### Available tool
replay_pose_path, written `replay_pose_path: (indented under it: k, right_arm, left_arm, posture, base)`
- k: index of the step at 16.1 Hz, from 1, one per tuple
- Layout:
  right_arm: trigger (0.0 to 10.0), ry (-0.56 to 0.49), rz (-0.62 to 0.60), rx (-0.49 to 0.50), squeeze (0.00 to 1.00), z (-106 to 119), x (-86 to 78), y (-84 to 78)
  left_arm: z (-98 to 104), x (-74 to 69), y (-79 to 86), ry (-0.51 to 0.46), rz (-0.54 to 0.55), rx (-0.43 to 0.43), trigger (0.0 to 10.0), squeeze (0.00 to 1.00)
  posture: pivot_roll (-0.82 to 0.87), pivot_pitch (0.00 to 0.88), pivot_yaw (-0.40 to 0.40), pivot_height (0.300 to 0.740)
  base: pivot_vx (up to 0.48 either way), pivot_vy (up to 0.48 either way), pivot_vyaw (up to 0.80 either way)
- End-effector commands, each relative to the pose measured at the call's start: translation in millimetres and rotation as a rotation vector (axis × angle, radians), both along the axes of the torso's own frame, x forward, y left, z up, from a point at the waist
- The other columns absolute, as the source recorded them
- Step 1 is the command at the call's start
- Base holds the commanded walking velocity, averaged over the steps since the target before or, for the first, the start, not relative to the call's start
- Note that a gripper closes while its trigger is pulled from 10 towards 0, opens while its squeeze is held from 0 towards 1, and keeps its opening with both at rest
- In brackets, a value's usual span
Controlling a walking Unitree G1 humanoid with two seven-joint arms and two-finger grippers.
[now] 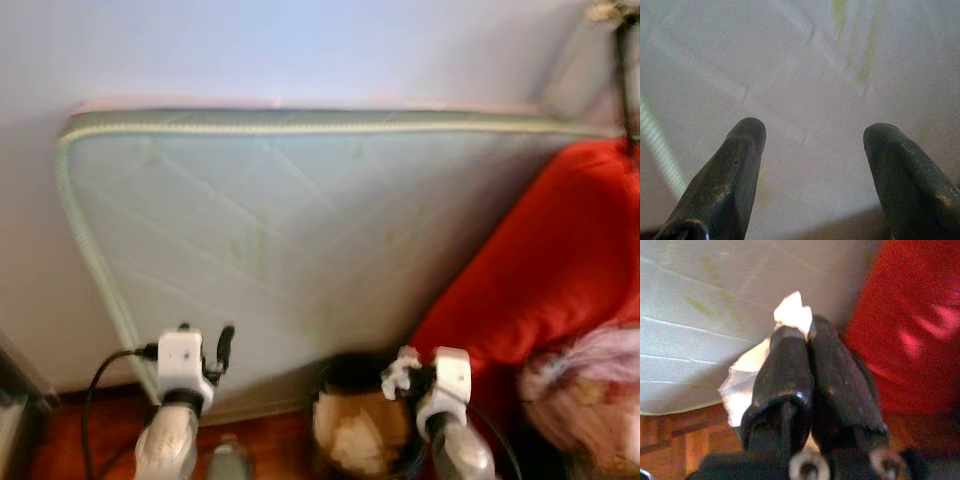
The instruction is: Clean up the room
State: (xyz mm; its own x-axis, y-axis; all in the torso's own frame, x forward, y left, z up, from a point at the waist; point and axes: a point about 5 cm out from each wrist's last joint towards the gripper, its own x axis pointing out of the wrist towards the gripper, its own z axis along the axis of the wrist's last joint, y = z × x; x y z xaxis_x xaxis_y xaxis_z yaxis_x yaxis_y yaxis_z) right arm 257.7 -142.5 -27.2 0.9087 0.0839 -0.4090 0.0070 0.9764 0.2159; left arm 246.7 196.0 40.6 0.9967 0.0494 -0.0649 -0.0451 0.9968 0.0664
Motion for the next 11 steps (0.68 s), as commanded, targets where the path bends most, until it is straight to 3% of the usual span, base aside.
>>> replay_pose_path:
  k: [1,11]
  right_arm:
    - [10.0,0.016,-0.004,0.007,0.0,-2.3,-2.2,-0.3]
    - [10.0,0.034,0.033,0.024,0.0,-3.2,-1.7,7.9]
  left_arm:
    - [1.6,3.4,-2.2,0.004,-0.011,0.002,10.0,0.0]
    - [-2.7,3.0,-1.3,0.031,-0.02,-0.003,10.0,0.0]
  posture:
    - [0.11,0.0,-0.12,0.646]
    - [0.11,0.003,-0.115,0.646]
  base:
    - [0.0,0.0,0.0]
    - [0.0,0.0,0.0]
